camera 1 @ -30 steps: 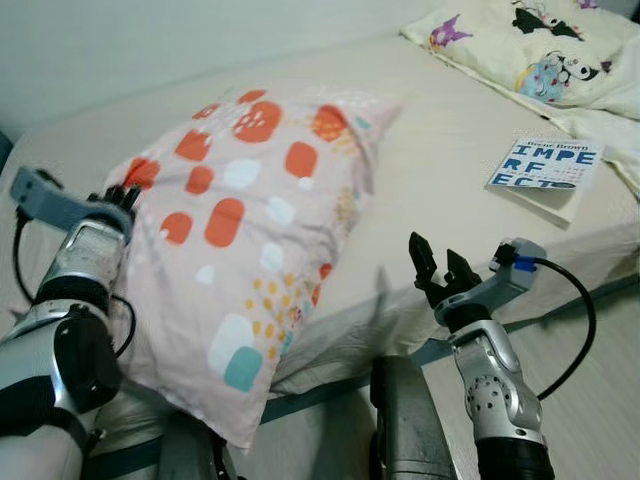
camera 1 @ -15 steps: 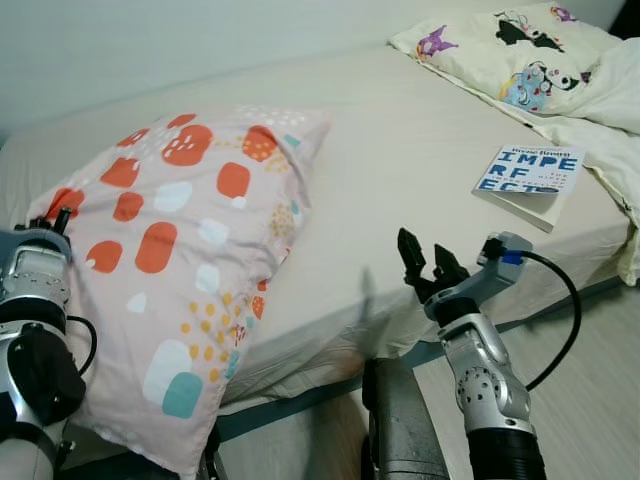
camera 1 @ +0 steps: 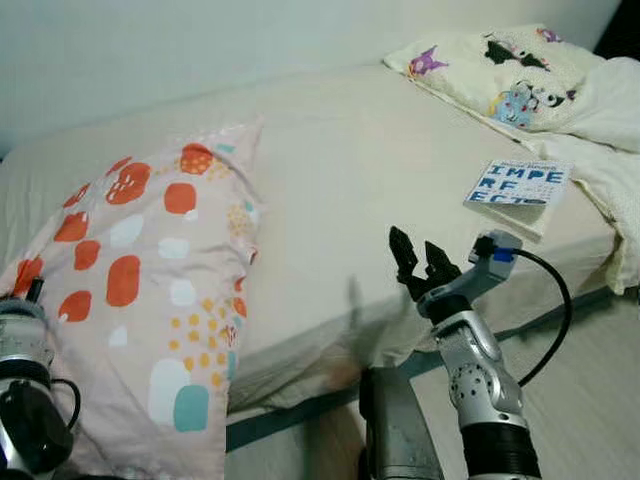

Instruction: Clean up the room

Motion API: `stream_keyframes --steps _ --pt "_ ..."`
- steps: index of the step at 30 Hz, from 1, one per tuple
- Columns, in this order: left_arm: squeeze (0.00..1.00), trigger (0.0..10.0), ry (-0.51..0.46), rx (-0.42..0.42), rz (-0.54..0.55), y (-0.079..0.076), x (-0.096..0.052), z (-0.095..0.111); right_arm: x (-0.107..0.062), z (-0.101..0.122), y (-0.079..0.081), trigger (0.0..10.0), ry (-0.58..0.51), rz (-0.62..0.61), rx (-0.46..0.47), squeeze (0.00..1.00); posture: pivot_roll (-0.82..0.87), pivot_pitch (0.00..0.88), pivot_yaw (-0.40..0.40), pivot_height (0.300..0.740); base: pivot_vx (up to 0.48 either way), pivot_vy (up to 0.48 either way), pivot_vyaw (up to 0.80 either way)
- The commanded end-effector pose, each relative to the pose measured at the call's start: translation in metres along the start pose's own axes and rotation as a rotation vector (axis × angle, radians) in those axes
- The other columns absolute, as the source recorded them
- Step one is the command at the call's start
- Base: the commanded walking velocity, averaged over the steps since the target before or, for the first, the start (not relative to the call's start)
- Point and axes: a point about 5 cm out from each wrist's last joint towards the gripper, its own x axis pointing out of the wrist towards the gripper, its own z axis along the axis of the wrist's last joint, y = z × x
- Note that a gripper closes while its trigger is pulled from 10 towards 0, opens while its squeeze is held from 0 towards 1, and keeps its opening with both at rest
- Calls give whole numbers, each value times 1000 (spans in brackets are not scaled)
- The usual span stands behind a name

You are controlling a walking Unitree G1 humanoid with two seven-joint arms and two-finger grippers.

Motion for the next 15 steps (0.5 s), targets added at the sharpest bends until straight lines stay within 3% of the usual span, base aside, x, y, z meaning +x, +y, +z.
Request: stream_keyframes --steps 1,2,6,12,14,15 --pt "0 0 -54 -18 99 26 0 5 -1 -7 1 10000 20 4 0 0 -103 109 39 550 0 0 0" --pt "0 0 -54 -18 99 26 0 5 -1 -7 1 10000 20 4 0 0 -103 109 39 550 0 0 0" --pt "0 0 -41 3 184 53 -3 -3 1 -8 3 10000 22 17 3 0 -97 110 34 550 0 0 0" --pt "0 0 -35 8 217 63 -4 -6 2 -9 4 10000 24 25 5 0 -95 111 32 550 0 0 0" --pt "0 0 9 37 220 68 -9 -23 3 -9 5 10000 26 33 6 0 -91 115 35 550 0 0 0" --pt "0 0 68 20 160 60 -12 -39 4 -10 5 10000 27 38 6 0 -93 116 39 550 0 0 0"
